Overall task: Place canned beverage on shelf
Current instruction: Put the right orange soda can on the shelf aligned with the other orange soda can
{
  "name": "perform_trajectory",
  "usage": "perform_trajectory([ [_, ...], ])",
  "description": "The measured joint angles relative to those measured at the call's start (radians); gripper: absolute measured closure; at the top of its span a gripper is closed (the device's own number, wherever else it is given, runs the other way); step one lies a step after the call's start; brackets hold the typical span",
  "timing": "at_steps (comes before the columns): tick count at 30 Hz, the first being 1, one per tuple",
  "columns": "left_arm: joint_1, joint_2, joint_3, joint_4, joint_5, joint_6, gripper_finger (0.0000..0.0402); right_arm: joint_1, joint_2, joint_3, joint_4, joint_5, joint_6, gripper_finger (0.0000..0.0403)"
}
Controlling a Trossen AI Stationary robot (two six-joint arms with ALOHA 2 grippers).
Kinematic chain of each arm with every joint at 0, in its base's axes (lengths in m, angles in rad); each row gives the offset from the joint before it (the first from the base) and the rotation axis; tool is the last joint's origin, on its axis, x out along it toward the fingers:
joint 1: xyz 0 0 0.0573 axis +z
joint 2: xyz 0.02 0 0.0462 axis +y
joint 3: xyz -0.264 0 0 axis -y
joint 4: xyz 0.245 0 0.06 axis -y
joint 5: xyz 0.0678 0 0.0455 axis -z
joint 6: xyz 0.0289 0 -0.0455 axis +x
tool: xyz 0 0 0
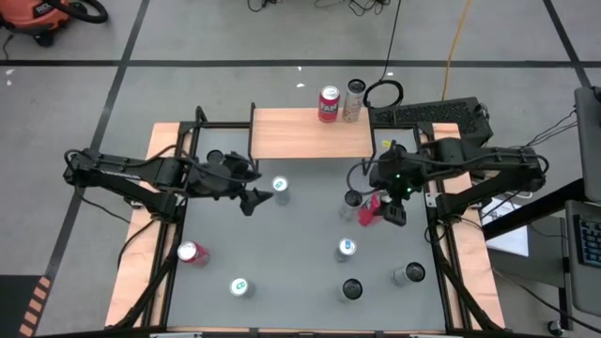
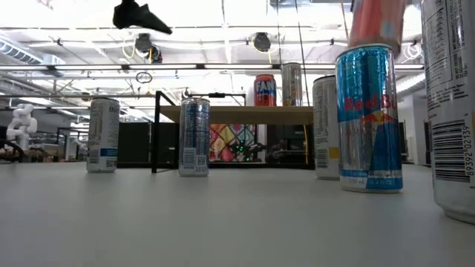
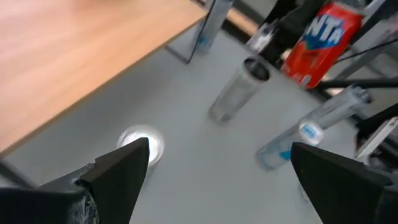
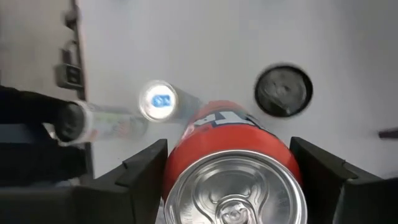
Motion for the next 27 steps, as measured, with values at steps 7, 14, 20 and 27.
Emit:
perform_trajectory([
  [7, 0.000, 0.000, 0.000, 0.094, -0.076, 0.113, 0.0009, 0.000, 0.000, 0.099, 0.004, 0.002, -0.033, 0.0149],
  [14, 0.001, 0.000, 0.000, 0.256, -0.091, 0.146, 0.0009, 0.000, 0.000, 0.183, 0.086, 0.045, -0.243, 0.0149],
  [20, 0.002, 0.000, 0.000, 0.337, -0.109, 0.145, 0.0009, -0.020, 0.000, 0.199, 0.165, 0.062, -0.456, 0.0149],
  [27, 0.039, 0.008, 0.000, 0.416, -0.088, 0.011, 0.0009, -0.077, 0.008, 0.199, 0.175, 0.061, -0.706, 0.0149],
])
